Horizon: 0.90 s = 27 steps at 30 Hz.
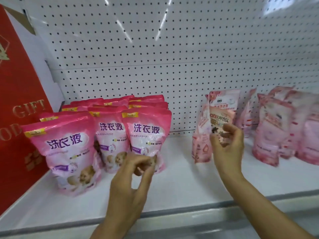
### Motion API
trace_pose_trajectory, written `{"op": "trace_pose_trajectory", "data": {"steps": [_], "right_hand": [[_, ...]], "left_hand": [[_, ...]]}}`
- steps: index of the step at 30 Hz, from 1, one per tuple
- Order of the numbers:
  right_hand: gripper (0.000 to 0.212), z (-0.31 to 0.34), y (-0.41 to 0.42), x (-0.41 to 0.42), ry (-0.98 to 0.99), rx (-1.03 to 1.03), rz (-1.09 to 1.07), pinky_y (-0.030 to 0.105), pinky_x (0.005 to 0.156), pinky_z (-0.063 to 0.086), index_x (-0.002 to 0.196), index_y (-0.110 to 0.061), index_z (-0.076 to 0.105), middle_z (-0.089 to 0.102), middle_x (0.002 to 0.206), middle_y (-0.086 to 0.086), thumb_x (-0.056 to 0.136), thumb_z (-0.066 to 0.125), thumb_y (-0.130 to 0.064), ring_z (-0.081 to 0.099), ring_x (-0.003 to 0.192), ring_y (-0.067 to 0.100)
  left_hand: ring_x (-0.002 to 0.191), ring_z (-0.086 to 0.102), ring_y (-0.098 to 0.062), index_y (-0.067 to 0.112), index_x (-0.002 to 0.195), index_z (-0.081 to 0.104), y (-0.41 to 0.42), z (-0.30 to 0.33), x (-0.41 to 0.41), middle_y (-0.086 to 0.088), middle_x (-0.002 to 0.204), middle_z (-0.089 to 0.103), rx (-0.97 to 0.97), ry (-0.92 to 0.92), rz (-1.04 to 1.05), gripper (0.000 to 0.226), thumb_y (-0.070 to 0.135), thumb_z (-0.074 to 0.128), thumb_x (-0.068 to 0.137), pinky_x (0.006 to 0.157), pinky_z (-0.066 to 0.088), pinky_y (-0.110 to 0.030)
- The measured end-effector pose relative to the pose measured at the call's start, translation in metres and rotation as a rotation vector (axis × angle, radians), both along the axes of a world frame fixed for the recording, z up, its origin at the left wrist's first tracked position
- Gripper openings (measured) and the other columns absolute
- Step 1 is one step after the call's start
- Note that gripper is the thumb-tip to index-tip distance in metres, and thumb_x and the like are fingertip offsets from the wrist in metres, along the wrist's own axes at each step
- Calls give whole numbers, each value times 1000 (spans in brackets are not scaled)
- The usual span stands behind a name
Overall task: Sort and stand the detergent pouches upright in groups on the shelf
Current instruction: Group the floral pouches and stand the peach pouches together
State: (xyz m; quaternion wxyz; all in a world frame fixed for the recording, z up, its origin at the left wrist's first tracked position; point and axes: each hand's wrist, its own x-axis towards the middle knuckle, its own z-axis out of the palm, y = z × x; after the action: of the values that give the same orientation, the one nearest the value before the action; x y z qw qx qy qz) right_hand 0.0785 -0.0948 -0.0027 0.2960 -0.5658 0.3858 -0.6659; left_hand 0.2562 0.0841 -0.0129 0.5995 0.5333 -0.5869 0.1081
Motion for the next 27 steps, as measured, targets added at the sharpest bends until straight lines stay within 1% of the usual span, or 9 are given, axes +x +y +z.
{"op": "trace_pose_trajectory", "data": {"steps": [4,6,8,10,14,18,21,24,27], "right_hand": [[60,-7,-71,-22,132,218,-76,49,95,51,126,-18,43,54,128,6,75,74,-27,56,114,27],[47,-6,-91,-26,221,305,28,52,84,56,118,-18,57,68,115,7,75,73,-32,67,98,28],[24,-3,-92,-34,308,317,63,47,72,59,107,-13,70,75,99,12,84,70,-22,72,81,31],[18,-2,-82,-47,370,279,26,40,69,59,104,-11,73,76,96,11,88,67,-18,72,79,28],[14,-8,-42,-87,335,282,103,46,61,61,101,-15,72,76,92,2,90,64,-18,74,76,22],[15,-5,-7,-141,374,254,196,31,76,60,101,-19,74,76,98,-4,90,65,-15,73,86,7],[15,0,9,-184,340,227,207,34,80,60,99,-14,76,77,97,-2,88,66,-10,73,87,9],[17,6,24,-236,260,195,181,32,80,59,98,-14,76,77,95,-3,87,66,-6,73,88,10],[18,8,36,-295,196,188,168,25,75,59,99,-14,74,77,95,-5,89,64,-3,74,88,11]], "left_hand": [[116,51,7,46,121,49,-57,-6,-46,27,124,50,426,91,-237,34,32,63,94,87,45,-12],[117,40,23,47,128,41,-81,-4,-61,25,134,42,512,169,-291,44,32,64,94,87,41,-5],[113,38,28,46,130,39,-97,0,-73,23,134,39,522,218,-305,48,30,65,93,88,40,-6],[114,42,22,39,132,43,-105,1,-82,19,132,42,481,228,-312,49,23,67,92,90,43,-8],[112,53,12,40,122,51,-111,-3,-103,21,127,55,500,238,-401,39,21,67,91,85,46,-9],[112,51,16,41,117,53,-108,-14,-137,28,123,56,578,231,-466,36,22,68,91,95,46,-20],[105,53,20,41,110,54,-110,-13,-172,27,115,60,574,297,-520,32,19,67,91,86,45,-15],[98,63,9,33,113,58,-117,-10,-221,23,104,70,529,331,-581,31,12,66,92,75,51,-11],[91,68,0,25,108,63,-122,-9,-278,20,100,72,532,319,-691,27,4,64,91,75,55,-17]]}}
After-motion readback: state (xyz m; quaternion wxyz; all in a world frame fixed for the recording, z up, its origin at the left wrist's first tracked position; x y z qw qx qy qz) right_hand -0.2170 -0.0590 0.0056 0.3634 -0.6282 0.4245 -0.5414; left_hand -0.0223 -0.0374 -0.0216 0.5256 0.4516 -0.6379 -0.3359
